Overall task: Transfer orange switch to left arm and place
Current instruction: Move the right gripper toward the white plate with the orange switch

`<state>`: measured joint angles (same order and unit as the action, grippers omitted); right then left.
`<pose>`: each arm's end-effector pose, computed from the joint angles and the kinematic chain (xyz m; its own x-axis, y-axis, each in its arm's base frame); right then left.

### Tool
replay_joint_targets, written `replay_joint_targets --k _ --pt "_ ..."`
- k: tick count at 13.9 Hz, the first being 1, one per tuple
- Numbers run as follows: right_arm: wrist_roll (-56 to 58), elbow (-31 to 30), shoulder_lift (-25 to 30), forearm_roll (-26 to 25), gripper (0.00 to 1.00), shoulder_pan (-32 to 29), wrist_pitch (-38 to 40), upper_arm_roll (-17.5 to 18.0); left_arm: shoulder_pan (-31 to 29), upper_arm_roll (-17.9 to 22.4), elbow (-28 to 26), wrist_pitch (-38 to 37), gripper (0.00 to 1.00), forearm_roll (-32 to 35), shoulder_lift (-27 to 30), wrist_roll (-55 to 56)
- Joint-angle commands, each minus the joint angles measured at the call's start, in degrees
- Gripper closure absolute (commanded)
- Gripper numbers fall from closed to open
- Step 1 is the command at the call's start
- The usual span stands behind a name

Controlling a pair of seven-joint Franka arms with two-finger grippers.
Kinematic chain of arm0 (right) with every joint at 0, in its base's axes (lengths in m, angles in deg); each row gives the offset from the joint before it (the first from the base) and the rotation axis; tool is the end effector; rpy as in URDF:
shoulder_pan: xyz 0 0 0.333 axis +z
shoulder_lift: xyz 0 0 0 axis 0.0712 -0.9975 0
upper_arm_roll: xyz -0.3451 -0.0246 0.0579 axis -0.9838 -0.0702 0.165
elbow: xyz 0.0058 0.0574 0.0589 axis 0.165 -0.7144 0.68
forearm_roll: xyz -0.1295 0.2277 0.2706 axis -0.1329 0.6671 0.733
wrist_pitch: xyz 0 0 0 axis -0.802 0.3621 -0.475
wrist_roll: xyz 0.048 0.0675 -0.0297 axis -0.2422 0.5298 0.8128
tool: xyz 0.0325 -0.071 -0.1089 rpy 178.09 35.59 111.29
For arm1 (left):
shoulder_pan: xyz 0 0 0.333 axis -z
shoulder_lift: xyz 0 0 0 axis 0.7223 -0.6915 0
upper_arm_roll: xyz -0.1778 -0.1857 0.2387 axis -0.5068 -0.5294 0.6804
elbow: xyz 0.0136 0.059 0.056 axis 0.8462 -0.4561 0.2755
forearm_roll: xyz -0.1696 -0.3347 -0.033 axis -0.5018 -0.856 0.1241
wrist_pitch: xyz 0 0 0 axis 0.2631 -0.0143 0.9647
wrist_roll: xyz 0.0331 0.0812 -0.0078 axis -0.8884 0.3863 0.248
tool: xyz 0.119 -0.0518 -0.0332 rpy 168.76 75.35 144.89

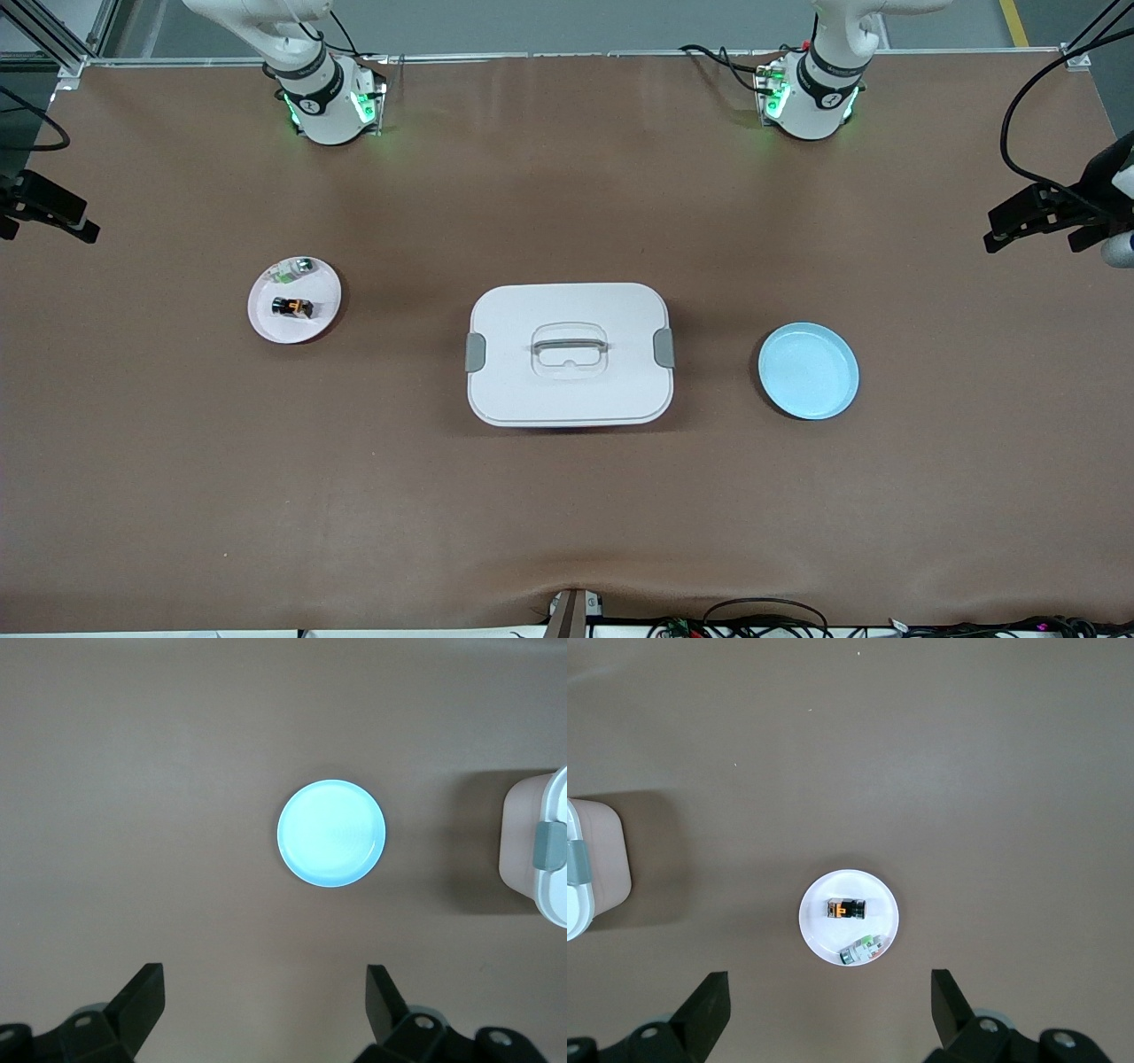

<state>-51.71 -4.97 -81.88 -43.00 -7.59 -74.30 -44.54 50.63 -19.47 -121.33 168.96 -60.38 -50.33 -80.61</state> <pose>0.5374 -0.0382 0.6662 0.9974 -0.0712 0.0147 -0.0708 -0.9972 -0.0244 0.5532 -0.0181 0.6477 0.9999 -0.0101 0.0080 -0.0101 -0.9999 -0.0016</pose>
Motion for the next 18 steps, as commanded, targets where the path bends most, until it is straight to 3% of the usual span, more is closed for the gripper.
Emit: replay_joint_targets --k 1,8,13,18 --pt "0.1 -0.3 0.3 0.5 0.00 -0.9 -0.4 0.7 -0.1 -0.1 0.7 -1.0 0.00 -0.1 -0.2 -1.5" --pt "0.8 -0.2 -0.3 0.5 0.00 -1.3 -0.9 0.7 0.0 -0.1 0.7 -1.0 0.00 -0.3 -0.1 -1.2" --pt "0.8 0.0 -7.5 0.8 0.00 -2.7 -1.9 0.7 0.0 -0.1 0.8 -1.0 0.00 -0.4 -0.1 -1.2" --pt "0.1 -7.2 -7.1 0.9 0.00 -2.2 -4.5 0.8 0.0 -0.1 0.8 -1.0 0.00 -0.4 -0.1 -1.3"
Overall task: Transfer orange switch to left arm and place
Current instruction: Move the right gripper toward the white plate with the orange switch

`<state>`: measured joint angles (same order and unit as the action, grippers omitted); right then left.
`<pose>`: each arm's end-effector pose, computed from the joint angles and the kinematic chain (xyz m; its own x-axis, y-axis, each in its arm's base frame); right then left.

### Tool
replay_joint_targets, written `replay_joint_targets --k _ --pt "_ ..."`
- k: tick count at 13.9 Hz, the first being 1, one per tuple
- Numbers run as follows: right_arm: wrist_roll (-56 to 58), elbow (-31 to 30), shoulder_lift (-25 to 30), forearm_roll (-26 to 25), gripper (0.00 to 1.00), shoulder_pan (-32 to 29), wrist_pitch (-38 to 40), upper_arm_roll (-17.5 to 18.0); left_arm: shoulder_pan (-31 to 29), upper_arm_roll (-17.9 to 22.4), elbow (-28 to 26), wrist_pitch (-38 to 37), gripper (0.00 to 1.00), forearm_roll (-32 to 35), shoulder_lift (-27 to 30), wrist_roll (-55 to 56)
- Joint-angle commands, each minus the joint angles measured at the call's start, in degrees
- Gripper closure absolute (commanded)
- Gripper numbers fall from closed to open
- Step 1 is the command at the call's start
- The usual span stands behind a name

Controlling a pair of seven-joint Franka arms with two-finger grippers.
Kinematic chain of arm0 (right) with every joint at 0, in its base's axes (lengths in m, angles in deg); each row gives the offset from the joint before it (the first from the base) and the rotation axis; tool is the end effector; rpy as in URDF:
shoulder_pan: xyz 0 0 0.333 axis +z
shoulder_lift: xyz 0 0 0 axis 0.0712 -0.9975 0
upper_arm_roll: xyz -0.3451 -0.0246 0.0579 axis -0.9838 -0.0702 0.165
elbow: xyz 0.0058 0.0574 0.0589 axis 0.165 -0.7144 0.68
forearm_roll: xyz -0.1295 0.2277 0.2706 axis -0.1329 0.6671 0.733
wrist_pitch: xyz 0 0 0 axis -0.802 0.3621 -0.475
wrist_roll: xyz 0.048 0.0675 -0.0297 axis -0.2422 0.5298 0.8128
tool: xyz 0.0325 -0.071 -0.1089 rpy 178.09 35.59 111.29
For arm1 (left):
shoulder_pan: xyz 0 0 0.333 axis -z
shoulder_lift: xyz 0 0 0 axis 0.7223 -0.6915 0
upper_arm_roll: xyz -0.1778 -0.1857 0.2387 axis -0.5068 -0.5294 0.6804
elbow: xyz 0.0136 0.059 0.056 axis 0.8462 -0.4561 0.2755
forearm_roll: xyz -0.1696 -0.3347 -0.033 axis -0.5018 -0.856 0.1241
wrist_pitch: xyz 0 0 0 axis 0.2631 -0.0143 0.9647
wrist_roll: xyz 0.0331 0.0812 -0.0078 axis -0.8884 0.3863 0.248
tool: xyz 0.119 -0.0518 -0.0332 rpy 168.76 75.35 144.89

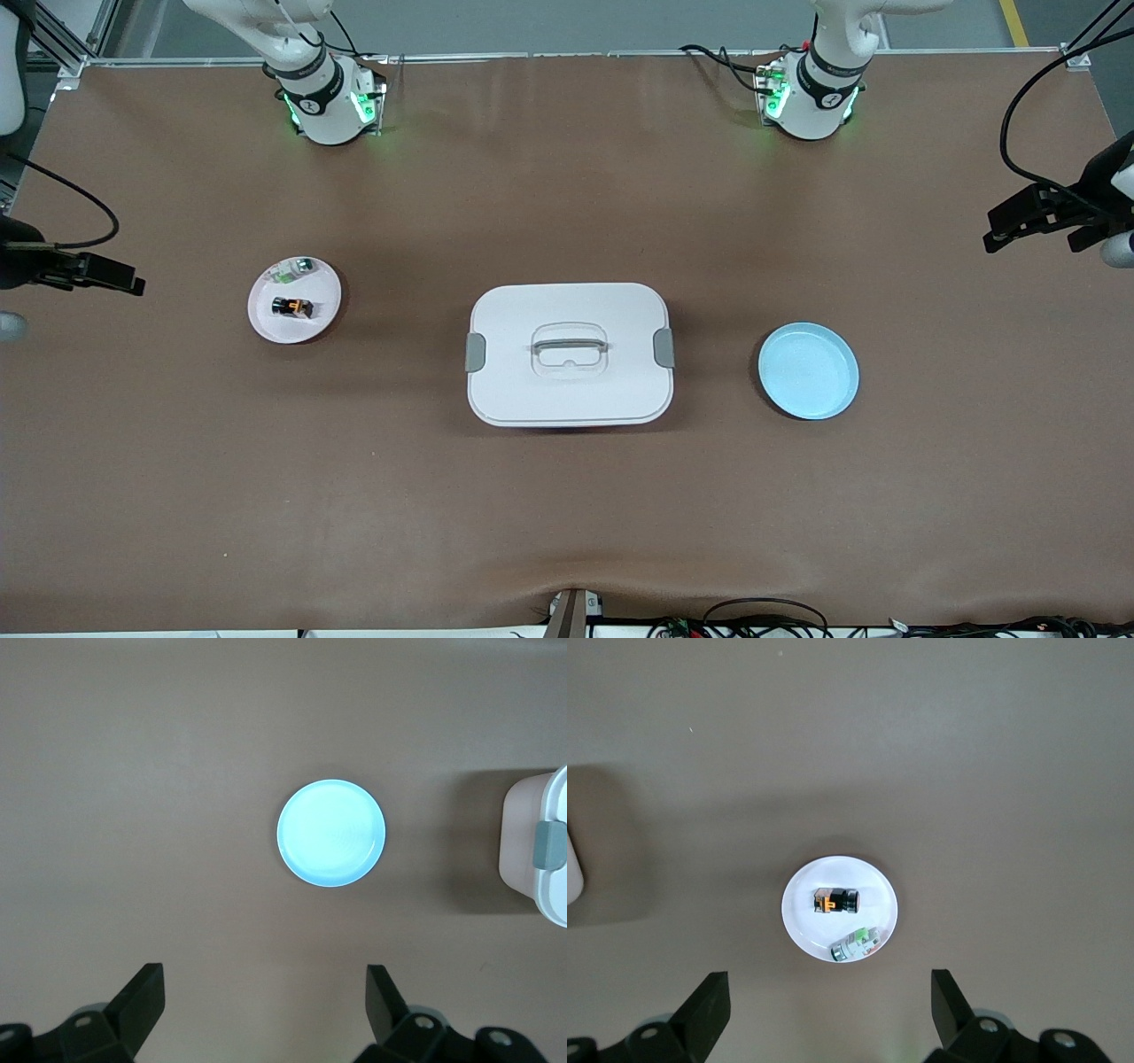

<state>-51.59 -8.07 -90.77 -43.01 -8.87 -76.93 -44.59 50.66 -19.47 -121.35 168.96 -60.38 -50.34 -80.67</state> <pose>0.5827 -0.0547 0.5582 0.9846 -0.0925 -0.1481 -0.0969 -0.9950 -0.0225 0.5533 -0.0184 0.6474 0.9999 -0.0116 0.0075 -0.0116 -0.9999 -0.0016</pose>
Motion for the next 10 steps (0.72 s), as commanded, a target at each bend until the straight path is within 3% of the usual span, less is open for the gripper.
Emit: replay_joint_targets --k 1,5,10 --pt "0.0 -7.1 2.4 0.9 0.00 -0.8 -4.3 0.9 0.0 -0.1 0.7 -1.0 0.00 -0.5 -0.1 -1.2" --pt "0.0 -20.9 7.5 0.1 0.00 0.0 -15.6 1.0 0.1 -0.1 0.8 -1.0 0.00 -0.6 -0.1 -1.2" --pt "-0.1 -31.7 9.0 -1.2 0.00 0.7 -25.3 1.1 0.1 -0.1 0.9 -1.0 0.00 -0.6 -0.1 -1.2"
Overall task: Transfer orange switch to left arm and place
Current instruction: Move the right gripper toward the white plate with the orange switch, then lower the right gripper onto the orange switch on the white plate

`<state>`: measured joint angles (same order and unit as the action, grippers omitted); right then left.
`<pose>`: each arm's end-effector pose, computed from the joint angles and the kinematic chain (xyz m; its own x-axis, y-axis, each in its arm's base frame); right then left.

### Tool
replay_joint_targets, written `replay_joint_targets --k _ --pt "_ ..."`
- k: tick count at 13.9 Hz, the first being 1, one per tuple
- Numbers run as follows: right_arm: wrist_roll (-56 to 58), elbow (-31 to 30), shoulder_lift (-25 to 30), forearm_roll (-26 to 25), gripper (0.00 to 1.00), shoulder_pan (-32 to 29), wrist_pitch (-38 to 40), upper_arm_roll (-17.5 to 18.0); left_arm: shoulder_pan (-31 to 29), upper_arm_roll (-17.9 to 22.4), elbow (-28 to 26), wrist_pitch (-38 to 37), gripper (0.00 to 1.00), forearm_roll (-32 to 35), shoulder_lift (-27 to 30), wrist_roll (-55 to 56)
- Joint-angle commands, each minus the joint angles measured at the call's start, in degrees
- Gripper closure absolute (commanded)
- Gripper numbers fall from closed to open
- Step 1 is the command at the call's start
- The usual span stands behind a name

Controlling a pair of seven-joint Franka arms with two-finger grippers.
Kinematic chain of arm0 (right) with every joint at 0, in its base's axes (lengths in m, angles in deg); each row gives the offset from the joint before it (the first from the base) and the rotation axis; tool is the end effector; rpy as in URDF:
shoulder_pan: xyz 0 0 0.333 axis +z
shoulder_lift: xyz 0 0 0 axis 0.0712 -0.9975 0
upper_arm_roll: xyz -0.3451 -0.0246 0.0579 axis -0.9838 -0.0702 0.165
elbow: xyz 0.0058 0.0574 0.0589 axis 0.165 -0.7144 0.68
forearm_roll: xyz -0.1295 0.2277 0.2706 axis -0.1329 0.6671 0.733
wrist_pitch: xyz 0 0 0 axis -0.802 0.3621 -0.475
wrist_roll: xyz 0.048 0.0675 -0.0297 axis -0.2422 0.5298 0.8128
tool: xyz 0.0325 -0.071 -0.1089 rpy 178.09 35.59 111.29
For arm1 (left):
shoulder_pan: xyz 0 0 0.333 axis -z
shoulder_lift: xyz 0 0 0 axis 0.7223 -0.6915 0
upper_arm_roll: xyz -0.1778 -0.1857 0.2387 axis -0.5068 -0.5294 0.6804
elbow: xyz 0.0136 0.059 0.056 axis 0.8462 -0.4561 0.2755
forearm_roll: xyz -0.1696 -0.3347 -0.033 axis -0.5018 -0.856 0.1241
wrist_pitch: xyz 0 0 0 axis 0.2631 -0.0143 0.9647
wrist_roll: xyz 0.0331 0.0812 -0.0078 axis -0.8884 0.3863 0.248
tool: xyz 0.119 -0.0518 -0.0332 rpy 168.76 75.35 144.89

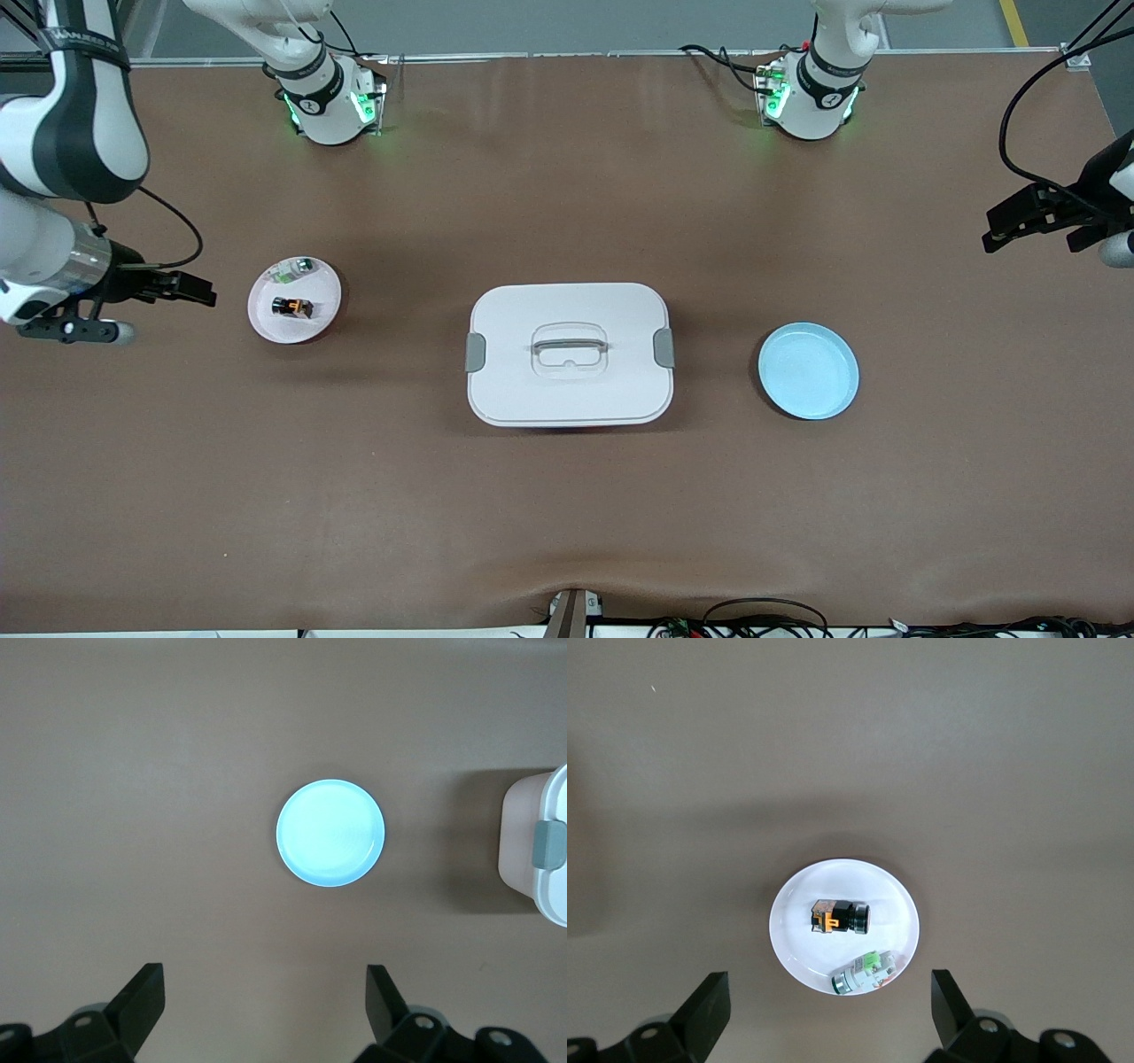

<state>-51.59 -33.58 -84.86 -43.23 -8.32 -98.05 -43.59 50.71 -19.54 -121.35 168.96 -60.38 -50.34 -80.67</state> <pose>0.5448 -0.0383 0.4451 0.9898 -0.0737 -0.1219 -0.0766 -0.9969 -0.0197 0.5532 -0.0195 0.6474 0.9999 -0.0137 0.0075 -0.0137 -0.9999 -0.0015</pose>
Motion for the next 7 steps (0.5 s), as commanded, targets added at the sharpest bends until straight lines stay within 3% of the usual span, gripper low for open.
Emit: replay_joint_targets --k 1,3,7 --pt "-0.1 -9.9 4.1 -2.2 0.00 0.3 -8.3 0.1 0.0 -0.1 0.9 -1.0 0.00 -0.7 -0.1 -1.2" --pt "-0.4 -15.1 4.8 -3.4 0.00 0.2 -14.0 0.2 0.0 -0.1 0.9 -1.0 0.00 -0.7 -0.1 -1.2" --pt "-6.7 -19.3 4.8 -3.6 0.00 3.0 -17.3 0.2 0.0 -0.1 0.9 -1.0 0.00 -0.7 -0.1 -1.2"
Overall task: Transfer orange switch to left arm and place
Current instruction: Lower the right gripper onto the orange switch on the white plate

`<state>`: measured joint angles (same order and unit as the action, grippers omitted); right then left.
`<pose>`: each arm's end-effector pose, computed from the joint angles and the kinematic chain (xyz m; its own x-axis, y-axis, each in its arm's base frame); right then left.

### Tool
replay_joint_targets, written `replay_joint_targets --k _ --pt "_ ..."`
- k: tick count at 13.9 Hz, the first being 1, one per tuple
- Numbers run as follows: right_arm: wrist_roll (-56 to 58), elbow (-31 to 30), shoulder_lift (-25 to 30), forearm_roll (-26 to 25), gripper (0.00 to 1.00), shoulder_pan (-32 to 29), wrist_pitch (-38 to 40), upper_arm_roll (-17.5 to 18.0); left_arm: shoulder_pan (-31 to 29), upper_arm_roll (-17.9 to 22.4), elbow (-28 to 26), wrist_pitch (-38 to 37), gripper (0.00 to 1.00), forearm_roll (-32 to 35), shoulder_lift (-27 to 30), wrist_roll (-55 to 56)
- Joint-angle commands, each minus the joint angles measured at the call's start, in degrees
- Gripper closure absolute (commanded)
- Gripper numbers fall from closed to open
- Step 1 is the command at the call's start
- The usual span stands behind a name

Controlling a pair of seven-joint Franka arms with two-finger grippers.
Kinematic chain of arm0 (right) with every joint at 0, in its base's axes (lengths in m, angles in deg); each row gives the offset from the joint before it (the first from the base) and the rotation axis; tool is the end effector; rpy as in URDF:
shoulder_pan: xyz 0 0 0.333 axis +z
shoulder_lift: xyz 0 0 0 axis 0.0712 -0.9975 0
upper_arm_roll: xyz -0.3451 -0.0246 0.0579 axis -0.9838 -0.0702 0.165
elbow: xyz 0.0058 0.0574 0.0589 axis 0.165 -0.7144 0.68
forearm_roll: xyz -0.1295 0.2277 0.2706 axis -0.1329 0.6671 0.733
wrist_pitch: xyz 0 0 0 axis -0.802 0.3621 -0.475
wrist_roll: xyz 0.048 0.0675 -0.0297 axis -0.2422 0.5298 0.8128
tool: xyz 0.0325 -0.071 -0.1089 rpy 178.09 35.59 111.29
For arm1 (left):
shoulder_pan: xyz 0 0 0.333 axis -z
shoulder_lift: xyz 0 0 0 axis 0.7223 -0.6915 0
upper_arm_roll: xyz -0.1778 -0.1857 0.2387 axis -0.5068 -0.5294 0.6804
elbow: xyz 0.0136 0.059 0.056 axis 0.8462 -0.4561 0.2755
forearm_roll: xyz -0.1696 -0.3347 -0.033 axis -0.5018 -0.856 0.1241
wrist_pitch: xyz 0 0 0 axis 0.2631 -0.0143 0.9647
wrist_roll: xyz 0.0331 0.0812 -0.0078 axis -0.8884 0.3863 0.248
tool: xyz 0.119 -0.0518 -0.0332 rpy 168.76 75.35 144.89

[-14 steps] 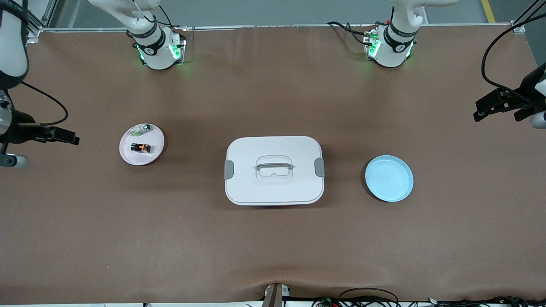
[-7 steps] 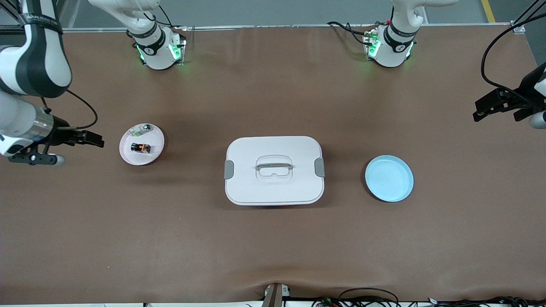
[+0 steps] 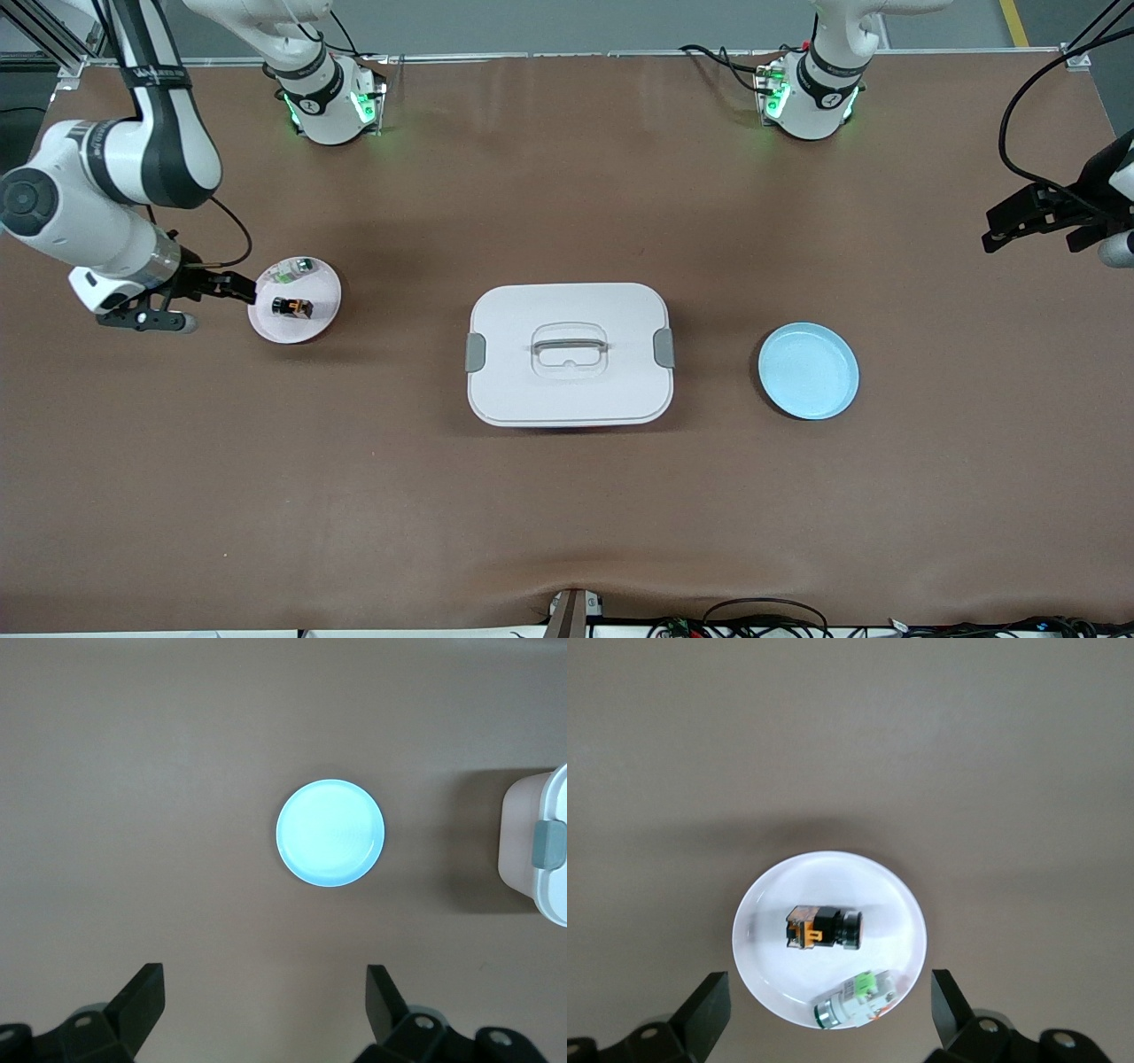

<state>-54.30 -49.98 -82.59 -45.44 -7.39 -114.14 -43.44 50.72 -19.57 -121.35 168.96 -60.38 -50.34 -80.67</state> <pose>0.5040 -0.0288 0.3649 0.9925 -0.0854 -0.0874 -0.0843 -0.9963 0.0169 0.5532 -0.0199 0.6474 0.9999 -0.0144 0.0075 -0.0144 -0.9999 -0.0015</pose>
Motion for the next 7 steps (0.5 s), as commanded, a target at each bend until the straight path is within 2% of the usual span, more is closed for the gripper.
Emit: replay_joint_targets --k 1,4,7 --pt "-4.7 -3.8 2.4 -1.5 0.00 2.4 -2.4 0.0 0.0 0.0 0.9 -1.0 0.00 -0.7 -0.1 -1.2" --pt "-4.7 -9.4 2.0 -3.6 0.00 2.9 -11.4 0.0 0.1 0.0 1.2 -1.0 0.00 -0.7 -0.1 -1.2" --pt "-4.7 -11.3 0.9 -4.0 0.00 3.1 -15.9 0.0 0.0 0.0 1.2 -1.0 0.00 -0.7 -0.1 -1.2"
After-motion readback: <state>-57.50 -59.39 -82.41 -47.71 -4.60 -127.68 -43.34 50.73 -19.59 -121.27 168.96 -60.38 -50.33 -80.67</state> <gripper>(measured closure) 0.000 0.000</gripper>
